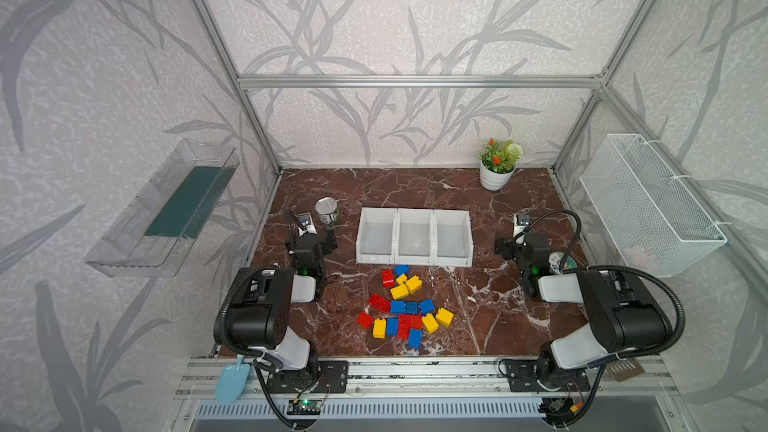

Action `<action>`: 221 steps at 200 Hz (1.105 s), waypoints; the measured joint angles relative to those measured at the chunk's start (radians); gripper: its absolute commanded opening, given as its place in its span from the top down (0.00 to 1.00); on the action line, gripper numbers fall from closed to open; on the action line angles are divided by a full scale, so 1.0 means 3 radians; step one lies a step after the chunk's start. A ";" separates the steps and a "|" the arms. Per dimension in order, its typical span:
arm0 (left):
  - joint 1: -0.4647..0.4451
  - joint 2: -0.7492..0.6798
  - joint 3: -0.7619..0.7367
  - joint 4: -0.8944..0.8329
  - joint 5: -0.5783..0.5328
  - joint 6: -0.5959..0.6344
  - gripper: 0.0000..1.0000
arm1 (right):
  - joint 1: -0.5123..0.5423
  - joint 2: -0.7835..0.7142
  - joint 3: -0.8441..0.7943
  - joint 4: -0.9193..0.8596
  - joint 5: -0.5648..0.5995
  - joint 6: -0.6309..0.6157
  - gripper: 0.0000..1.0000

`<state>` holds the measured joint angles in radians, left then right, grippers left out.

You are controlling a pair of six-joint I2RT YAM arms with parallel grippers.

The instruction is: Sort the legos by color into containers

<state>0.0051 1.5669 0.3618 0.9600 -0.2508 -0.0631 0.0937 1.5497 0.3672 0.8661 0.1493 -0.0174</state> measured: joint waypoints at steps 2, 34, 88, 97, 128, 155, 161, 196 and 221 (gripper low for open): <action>0.0000 0.0000 0.0000 0.0000 0.0000 0.0000 0.01 | 0.0000 0.0000 0.0000 -0.0001 0.0000 0.0000 0.01; 0.0003 0.0000 0.0000 0.0000 0.0036 0.0000 0.01 | 0.0000 0.0000 0.0000 -0.0004 0.0000 0.0000 0.01; 0.0003 0.0000 0.0000 -0.0005 0.0047 0.0000 0.01 | 0.0000 0.0000 0.0000 -0.0005 0.0000 0.0000 0.01; 0.0003 0.0000 0.0000 -0.0005 0.0047 0.0000 0.01 | 0.0000 0.0000 0.0000 -0.0005 0.0000 0.0000 0.01; 0.0003 0.0000 0.0000 -0.0005 0.0047 0.0000 0.01 | 0.0000 0.0000 0.0001 -0.0014 -0.0006 -0.0005 0.01; 0.0003 0.0000 0.0000 -0.0005 0.0048 0.0000 0.01 | 0.0000 0.0000 0.0029 -0.0062 -0.0065 -0.0034 0.01; 0.0003 0.0000 0.0000 -0.0005 0.0048 0.0000 0.01 | 0.0000 0.0000 0.0032 -0.0064 -0.0071 -0.0036 0.01; 0.0003 0.0000 0.0000 -0.0005 0.0048 0.0000 0.01 | 0.0000 0.0000 0.0032 -0.0085 -0.0092 -0.0047 0.01; -0.0009 0.0000 0.0000 -0.0004 0.0028 0.0001 0.01 | 0.0000 0.0000 0.0032 -0.0086 -0.0095 -0.0050 0.01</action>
<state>0.0025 1.5669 0.3618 0.9588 -0.2424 -0.0628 0.0937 1.5497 0.3767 0.8402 0.1207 -0.0322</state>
